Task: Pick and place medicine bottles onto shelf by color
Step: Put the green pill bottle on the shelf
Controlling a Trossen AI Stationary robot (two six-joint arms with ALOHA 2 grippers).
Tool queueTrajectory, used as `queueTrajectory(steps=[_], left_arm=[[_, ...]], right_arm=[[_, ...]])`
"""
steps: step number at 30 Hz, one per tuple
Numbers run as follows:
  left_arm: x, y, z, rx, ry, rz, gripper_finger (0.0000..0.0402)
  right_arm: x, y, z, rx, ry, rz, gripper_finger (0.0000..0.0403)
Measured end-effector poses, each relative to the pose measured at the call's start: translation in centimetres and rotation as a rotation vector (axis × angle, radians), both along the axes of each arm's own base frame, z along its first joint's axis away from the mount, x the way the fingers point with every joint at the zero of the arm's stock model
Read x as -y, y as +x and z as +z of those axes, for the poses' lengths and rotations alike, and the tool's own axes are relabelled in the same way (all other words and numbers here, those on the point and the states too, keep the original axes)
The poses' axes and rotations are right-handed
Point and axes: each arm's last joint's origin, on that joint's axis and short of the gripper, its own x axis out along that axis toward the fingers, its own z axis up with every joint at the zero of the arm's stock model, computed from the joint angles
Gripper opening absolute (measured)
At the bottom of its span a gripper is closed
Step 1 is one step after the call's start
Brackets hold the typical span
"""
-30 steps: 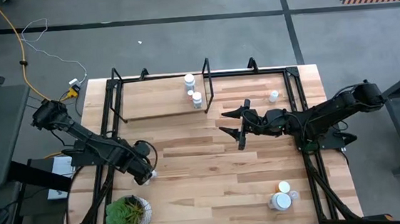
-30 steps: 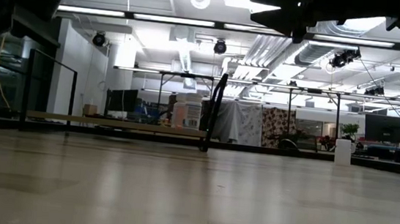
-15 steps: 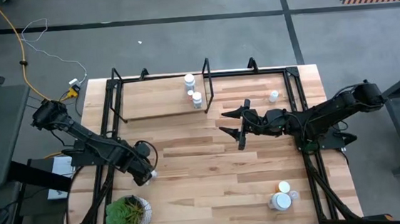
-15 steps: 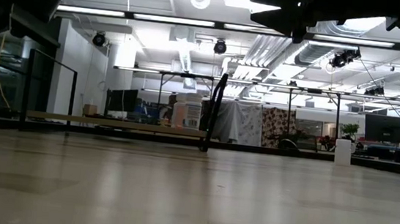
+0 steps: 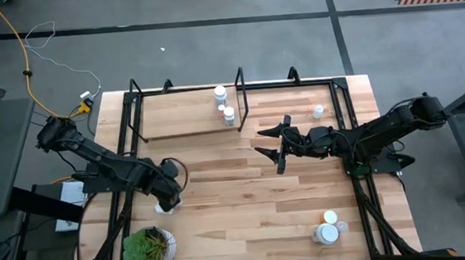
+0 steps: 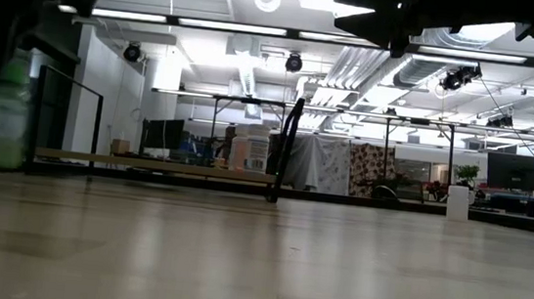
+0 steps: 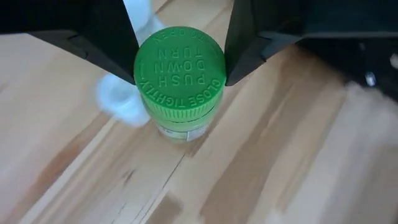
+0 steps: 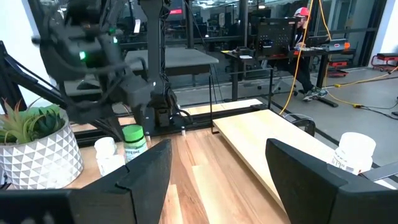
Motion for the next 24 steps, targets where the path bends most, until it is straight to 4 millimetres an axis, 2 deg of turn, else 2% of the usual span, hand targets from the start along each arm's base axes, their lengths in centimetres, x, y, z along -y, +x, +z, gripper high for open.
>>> queueTrajectory(steps=[4,8,12,15,18,24], left_arm=[[-1.4,1.4,2.9,0.085,0.038,-0.023,0.0197],[-3.6,2.8,6.5,0.188,0.088,-0.026,0.0191],[-7.1,3.0,9.7,0.203,0.196,0.012,0.0191],[-10.3,2.7,11.2,0.140,0.251,0.061,0.0191],[-13.8,2.3,11.5,0.048,0.273,0.122,0.0192],[-21.2,1.0,9.4,-0.133,0.229,0.274,0.0192]], right_arm=[[0.0,0.0,0.0,0.000,0.000,0.000,0.0252],[0.0,0.0,0.0,0.000,0.000,0.000,0.0252],[0.0,0.0,0.0,0.000,0.000,0.000,0.0252],[0.0,0.0,0.0,0.000,0.000,0.000,0.0252],[0.0,0.0,0.0,0.001,0.000,0.000,0.0252],[0.0,0.0,0.0,0.000,0.000,0.000,0.0252]])
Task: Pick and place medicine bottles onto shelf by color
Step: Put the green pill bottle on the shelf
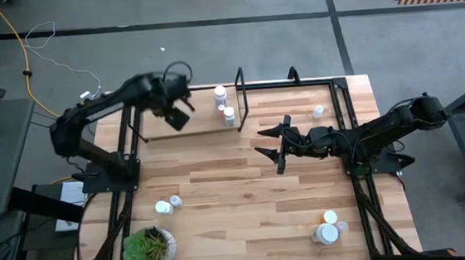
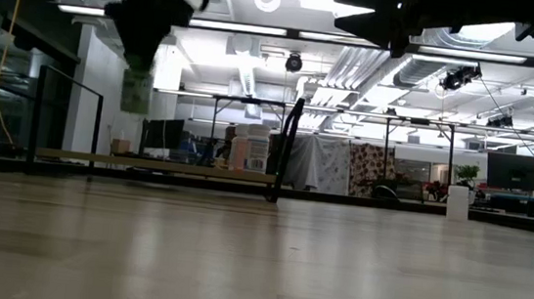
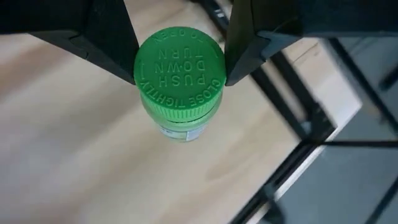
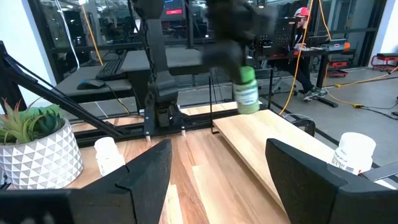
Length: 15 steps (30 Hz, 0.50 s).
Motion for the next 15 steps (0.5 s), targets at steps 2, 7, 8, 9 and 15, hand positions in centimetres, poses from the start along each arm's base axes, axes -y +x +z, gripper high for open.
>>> queueTrajectory(steps=[2,7,8,9,15], left_arm=[[-2.3,-0.7,-1.0,-0.042,-0.029,0.061,0.0192],[-6.3,-2.4,-2.7,-0.076,-0.070,0.190,0.0192],[-7.0,-2.6,-2.9,-0.066,-0.063,0.212,0.0192],[-7.5,-2.7,-3.1,-0.053,-0.056,0.229,0.0192],[-9.7,-2.6,-3.9,0.073,-0.024,0.296,0.0193]], right_arm=[[0.0,0.0,0.0,0.000,0.000,0.000,0.0252],[0.1,0.0,0.0,-0.002,-0.006,-0.003,0.0252],[0.2,0.0,0.0,-0.002,-0.007,-0.006,0.0252],[0.3,0.0,0.0,-0.002,-0.006,-0.010,0.0252],[0.9,0.1,-0.1,-0.004,0.025,-0.037,0.0252]])
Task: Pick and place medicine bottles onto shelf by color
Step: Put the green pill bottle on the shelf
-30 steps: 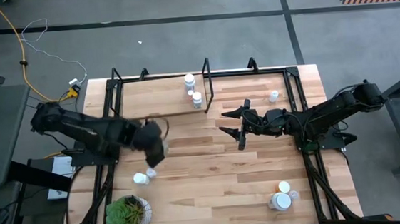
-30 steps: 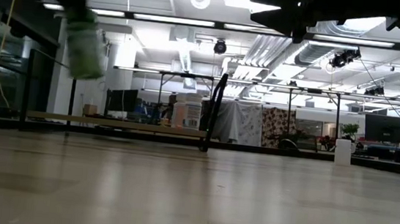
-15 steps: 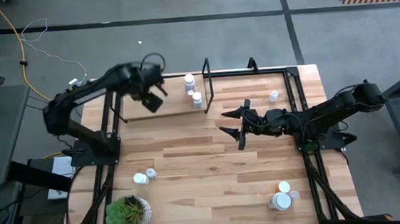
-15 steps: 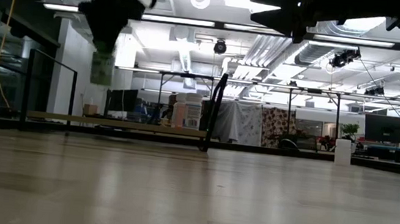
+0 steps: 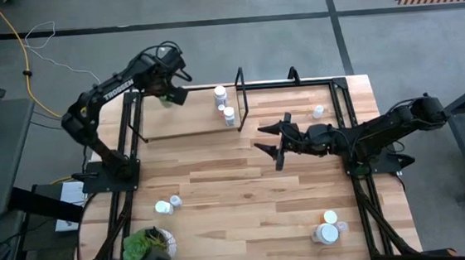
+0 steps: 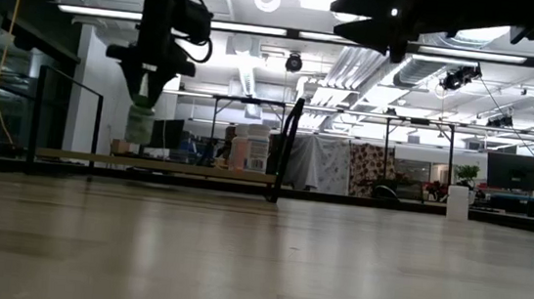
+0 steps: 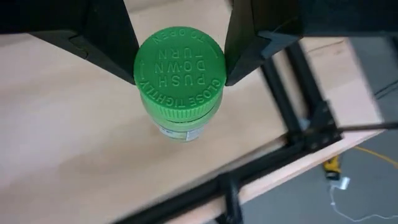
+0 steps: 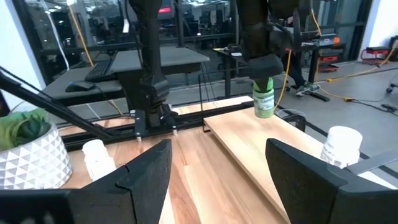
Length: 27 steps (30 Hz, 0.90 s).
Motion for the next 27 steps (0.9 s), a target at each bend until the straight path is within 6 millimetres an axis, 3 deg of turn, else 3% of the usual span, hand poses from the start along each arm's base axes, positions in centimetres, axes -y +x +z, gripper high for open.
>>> queueTrajectory(steps=[8,14,27], left_arm=[[-0.8,0.7,-1.3,0.120,0.081,0.124,0.0193],[-0.6,0.5,-2.2,0.115,0.063,0.177,0.0193],[-1.4,2.9,-1.8,0.379,0.111,0.173,0.0193]], right_arm=[[0.3,0.0,-0.1,-0.002,0.024,-0.010,0.0252],[0.3,0.0,-0.1,-0.002,0.024,-0.010,0.0252],[0.3,0.0,-0.1,0.001,0.024,-0.010,0.0252]])
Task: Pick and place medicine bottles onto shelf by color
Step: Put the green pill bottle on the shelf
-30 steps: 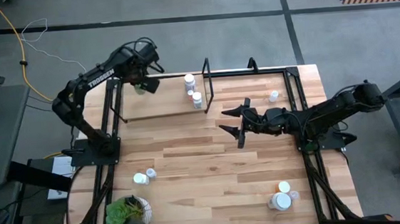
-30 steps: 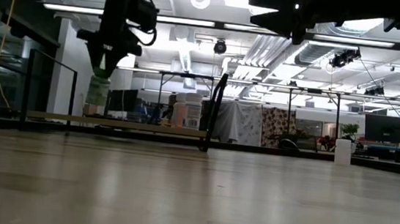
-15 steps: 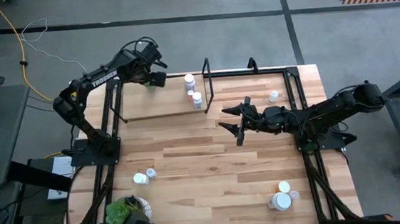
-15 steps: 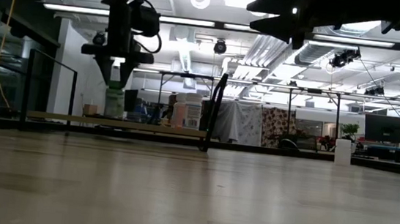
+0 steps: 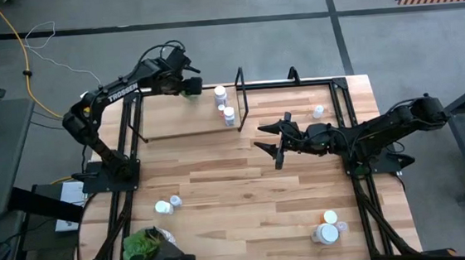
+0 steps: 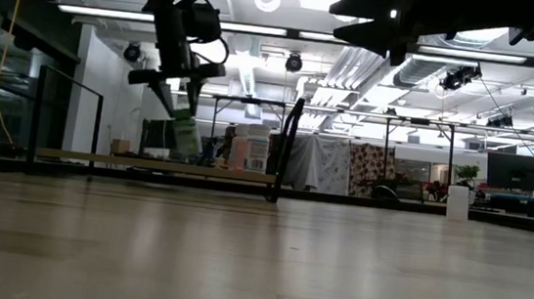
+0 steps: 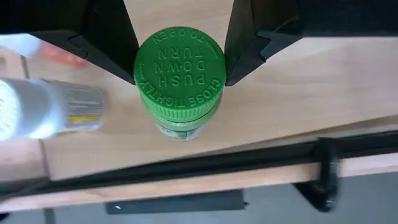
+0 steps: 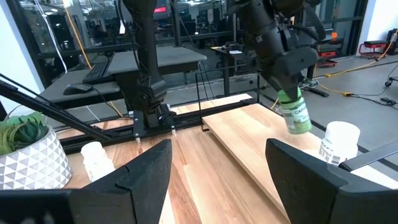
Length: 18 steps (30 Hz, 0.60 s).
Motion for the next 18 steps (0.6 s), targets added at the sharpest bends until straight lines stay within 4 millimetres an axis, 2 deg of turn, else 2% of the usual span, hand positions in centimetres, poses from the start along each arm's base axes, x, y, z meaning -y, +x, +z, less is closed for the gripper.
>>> queueTrajectory(steps=[5,10,14,18], left_arm=[[-0.2,1.6,0.3,0.015,-0.029,-0.035,0.0193],[-0.4,3.6,0.8,-0.049,-0.043,-0.077,0.0193],[-0.5,4.4,0.9,-0.127,-0.066,-0.086,0.0193],[-0.5,4.9,0.4,-0.114,-0.110,-0.119,0.0193]], right_arm=[[0.0,0.0,0.0,0.001,0.000,0.000,0.0252],[0.0,0.0,0.0,0.002,0.002,0.000,0.0252],[0.0,0.0,0.0,0.001,0.002,0.000,0.0252],[0.0,0.0,0.0,0.001,0.000,0.000,0.0252]])
